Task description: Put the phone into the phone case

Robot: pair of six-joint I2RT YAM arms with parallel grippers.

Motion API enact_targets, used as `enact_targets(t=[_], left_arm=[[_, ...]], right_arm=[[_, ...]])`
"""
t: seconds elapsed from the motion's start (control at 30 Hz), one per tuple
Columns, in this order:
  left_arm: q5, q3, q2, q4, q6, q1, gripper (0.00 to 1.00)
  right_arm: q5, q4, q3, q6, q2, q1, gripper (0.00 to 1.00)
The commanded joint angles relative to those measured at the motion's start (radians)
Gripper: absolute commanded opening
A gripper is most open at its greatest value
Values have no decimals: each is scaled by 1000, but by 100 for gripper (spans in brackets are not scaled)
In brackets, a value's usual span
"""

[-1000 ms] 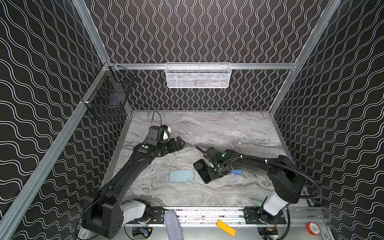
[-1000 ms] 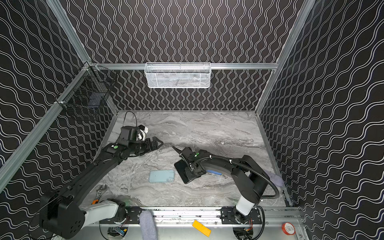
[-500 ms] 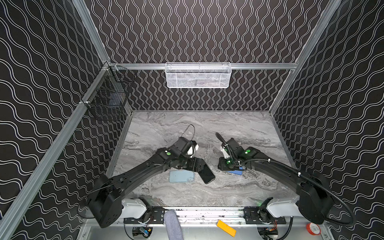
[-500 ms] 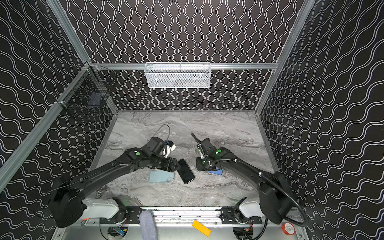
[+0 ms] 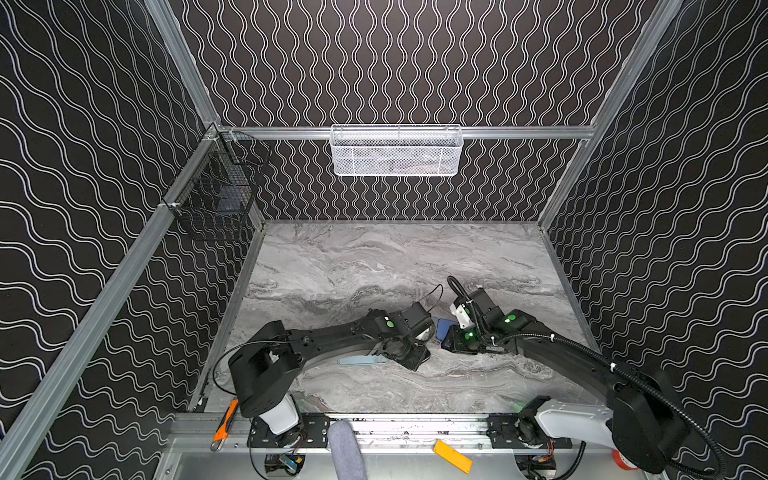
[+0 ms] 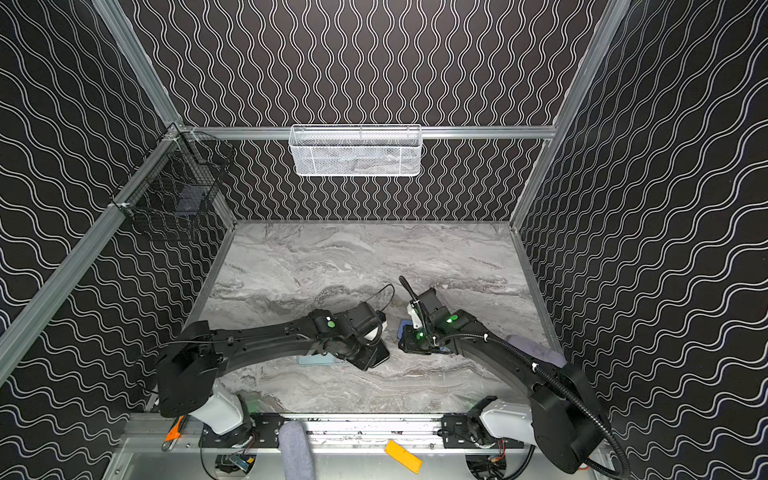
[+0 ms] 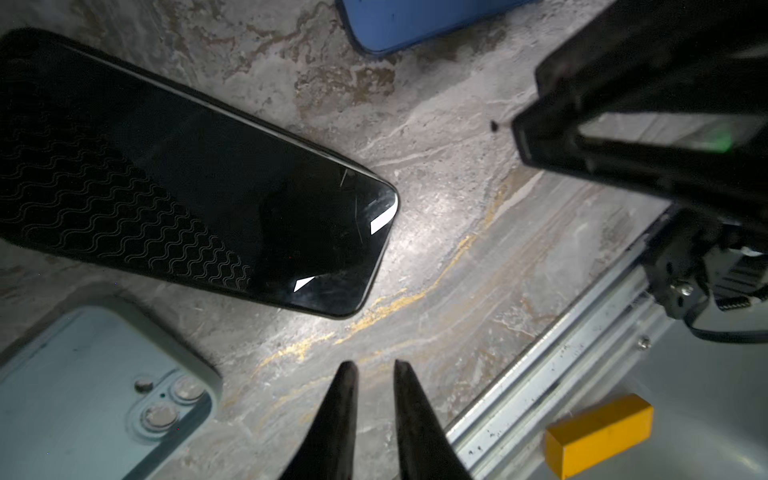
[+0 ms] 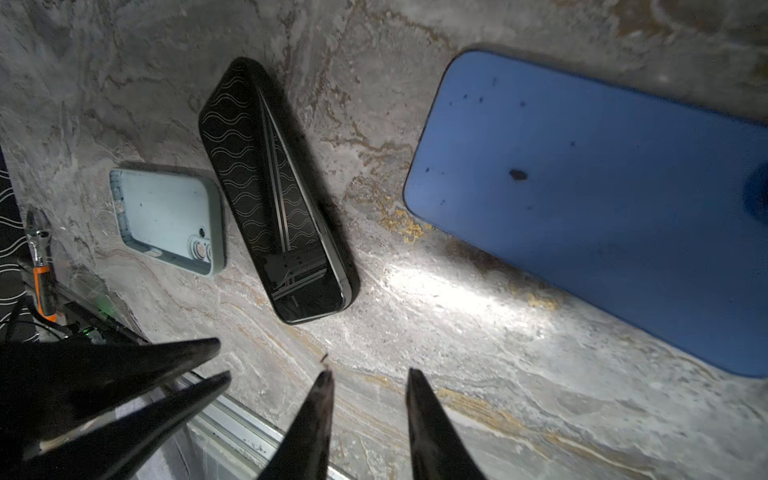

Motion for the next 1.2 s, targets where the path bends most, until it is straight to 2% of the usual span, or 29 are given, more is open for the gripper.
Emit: enact_targets(t=[0.0, 0.3, 0.43, 0.6, 1.17], left_arm=[[-33, 14, 30, 64, -17, -1, 19], [-51, -9, 86, 138, -62, 34, 16], [-46, -34, 89, 164, -73, 61, 16], [-55, -26, 108, 159, -65, 69, 16], [-50, -66, 111, 193, -61, 88, 16]], right_arm=[[-56, 57, -19, 16, 11, 0, 33], [-123, 127, -49, 30, 67, 1, 33], [-122, 152, -49, 36, 110, 2, 42], [-93, 165, -43, 38, 147, 1, 45], [-58, 168, -23, 48, 256, 17, 45]])
